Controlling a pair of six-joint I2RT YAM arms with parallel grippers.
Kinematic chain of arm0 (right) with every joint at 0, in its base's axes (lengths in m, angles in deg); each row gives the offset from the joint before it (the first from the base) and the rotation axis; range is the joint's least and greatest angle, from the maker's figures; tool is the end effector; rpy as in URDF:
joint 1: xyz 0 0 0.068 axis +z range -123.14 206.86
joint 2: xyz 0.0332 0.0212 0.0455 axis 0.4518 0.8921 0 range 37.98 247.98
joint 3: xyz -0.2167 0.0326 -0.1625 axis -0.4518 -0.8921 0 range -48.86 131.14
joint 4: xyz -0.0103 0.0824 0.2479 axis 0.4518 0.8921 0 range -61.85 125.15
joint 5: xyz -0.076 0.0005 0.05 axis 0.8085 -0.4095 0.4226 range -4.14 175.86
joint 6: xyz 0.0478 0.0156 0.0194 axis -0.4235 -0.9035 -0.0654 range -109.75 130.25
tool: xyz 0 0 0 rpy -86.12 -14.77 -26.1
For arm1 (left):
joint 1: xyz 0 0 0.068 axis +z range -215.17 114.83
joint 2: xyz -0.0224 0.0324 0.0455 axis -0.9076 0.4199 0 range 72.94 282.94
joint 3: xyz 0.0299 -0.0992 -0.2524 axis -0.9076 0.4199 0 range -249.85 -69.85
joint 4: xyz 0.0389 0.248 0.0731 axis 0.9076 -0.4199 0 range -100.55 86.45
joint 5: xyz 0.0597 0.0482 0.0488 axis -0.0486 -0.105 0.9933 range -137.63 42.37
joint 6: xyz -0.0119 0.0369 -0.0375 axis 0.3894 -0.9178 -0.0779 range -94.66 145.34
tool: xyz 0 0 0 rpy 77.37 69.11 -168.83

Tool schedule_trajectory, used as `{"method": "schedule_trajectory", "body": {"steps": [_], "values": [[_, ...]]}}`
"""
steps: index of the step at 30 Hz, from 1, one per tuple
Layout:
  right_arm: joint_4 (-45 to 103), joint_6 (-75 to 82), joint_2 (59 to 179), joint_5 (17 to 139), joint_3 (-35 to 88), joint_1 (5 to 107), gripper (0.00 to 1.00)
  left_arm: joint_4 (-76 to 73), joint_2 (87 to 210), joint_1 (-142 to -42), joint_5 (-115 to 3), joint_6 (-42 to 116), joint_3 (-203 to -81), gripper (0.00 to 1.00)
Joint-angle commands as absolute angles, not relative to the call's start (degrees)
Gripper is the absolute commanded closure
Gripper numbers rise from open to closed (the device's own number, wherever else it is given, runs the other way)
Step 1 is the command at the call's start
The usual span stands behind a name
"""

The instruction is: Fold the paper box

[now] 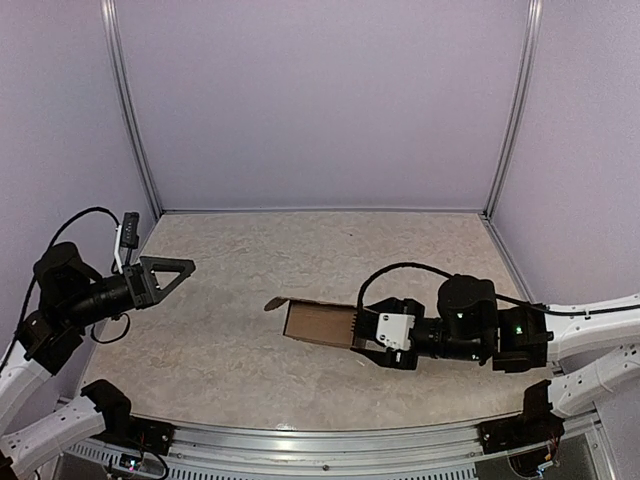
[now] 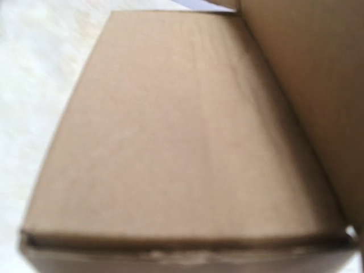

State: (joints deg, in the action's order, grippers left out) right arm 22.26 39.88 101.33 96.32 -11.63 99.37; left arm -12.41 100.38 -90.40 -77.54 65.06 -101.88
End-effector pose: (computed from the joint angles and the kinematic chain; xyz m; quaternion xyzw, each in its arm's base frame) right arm 0.0813 0.2368 0.2578 -0.6027 0.5538 0.1387 0.5575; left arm 0.1097 -0.0713 0.3067 0.0849 0.7246 -0.5124 0.4529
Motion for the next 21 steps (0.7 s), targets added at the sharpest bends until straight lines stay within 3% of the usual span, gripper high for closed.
{"method": "schedule_trajectory", "body": {"steps": [1,8,21], "values": [[24.79,26.91,101.64,79.29,-10.37,94.17,0.63,-14.27,101.14,-92.02,-73.7,62.31,-103.54,0.01],[18.02,15.09,104.82,61.44,-13.3,86.11,0.62,-15.53,106.44,-101.42,-66.45,58.02,-105.82,0.01],[5.67,4.2,113.89,50.68,-16.78,82.76,0.64,-16.77,122.25,-116.69,-52.33,51.2,-113.21,0.02]]}}
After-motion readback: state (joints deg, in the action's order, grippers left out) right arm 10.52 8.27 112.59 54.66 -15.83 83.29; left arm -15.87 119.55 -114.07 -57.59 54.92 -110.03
